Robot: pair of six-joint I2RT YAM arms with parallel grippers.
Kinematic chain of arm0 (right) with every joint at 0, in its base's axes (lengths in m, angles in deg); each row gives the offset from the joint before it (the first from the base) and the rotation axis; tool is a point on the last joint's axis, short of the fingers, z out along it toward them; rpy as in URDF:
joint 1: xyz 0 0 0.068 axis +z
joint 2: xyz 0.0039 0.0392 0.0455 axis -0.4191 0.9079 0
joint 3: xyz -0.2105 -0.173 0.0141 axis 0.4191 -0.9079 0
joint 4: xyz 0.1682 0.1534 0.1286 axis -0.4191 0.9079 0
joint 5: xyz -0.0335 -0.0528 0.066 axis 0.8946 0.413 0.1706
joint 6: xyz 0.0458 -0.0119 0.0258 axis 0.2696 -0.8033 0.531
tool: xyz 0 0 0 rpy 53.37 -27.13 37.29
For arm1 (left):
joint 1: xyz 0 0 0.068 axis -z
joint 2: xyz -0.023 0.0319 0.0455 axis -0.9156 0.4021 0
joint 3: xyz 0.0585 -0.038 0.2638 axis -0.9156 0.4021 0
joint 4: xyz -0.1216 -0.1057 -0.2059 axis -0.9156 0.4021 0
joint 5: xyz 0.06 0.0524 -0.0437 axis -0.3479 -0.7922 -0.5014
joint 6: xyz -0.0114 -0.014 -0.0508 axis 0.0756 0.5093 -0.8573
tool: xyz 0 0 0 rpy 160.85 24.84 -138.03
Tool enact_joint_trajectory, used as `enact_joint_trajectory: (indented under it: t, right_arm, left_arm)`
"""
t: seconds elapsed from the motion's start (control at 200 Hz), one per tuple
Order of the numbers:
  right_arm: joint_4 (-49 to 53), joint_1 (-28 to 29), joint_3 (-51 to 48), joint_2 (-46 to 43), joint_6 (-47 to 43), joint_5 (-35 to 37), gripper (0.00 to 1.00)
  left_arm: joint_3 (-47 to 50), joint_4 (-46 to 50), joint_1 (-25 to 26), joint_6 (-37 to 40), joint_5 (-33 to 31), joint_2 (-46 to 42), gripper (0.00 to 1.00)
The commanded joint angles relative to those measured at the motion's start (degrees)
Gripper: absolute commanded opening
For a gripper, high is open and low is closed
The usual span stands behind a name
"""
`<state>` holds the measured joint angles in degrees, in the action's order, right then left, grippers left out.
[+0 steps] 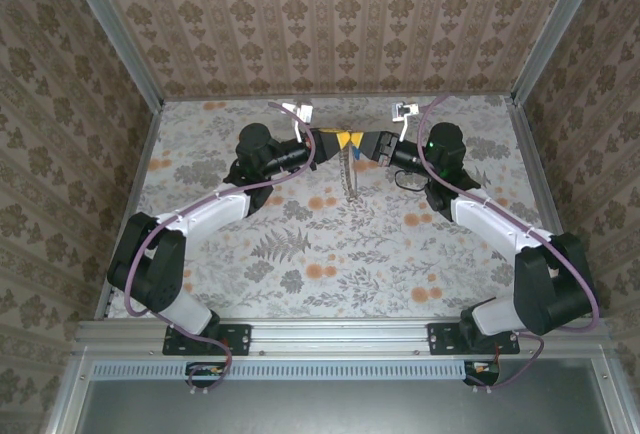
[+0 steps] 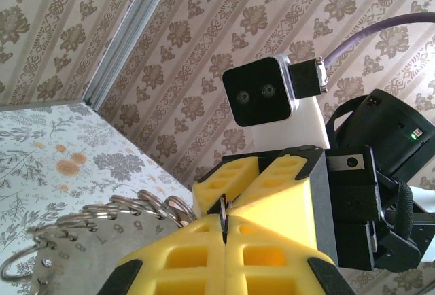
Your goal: Put the keys on the keyring
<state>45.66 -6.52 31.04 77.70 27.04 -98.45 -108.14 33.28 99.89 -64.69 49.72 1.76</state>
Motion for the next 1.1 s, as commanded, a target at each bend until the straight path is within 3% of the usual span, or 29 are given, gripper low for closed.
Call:
enact_joint_trajectory:
  t: [0.0,0.2,0.31,0.39,0.475,0.69,0.87,1.095]
  right_arm:
    - [-1.7,-0.08,-1.06,-0.24,-0.31,-0.88,0.16]
    - [-2.62,-0.07,-0.28,-0.36,0.59,-0.87,0.0]
    - [-1.87,-0.23,0.47,0.08,0.39,-1.0,0.0]
    - [-0.17,-0.5,1.33,0.41,-0.69,-1.26,0.0]
    - [2.95,-1.29,3.13,1.21,-2.6,-2.58,0.0]
    - [10.43,-4.07,10.1,6.43,-6.41,-9.42,0.0]
    - [11.4,-4.54,15.53,12.58,-7.12,-16.29,0.0]
    - [10.47,-4.52,20.47,17.38,-6.86,-24.07,0.0]
  left_arm:
    - [-1.34,-4.06,-0.2,-1.07,0.01,-0.08,0.0]
    - [-0.91,-4.5,-0.13,-1.33,0.04,0.49,0.0]
    - [-0.95,-4.56,-0.31,-1.18,0.17,0.77,0.0]
    - [-0.91,-4.01,-1.17,-0.9,0.48,0.53,0.15]
    - [-0.99,-3.39,-3.76,-1.07,1.54,0.2,0.25]
    - [-3.92,-0.44,-12.87,-2.39,10.01,0.06,0.35]
    - [-9.03,6.9,-15.66,0.61,18.62,2.25,0.37]
    - [-17.11,28.24,-14.74,14.81,25.53,4.75,0.36]
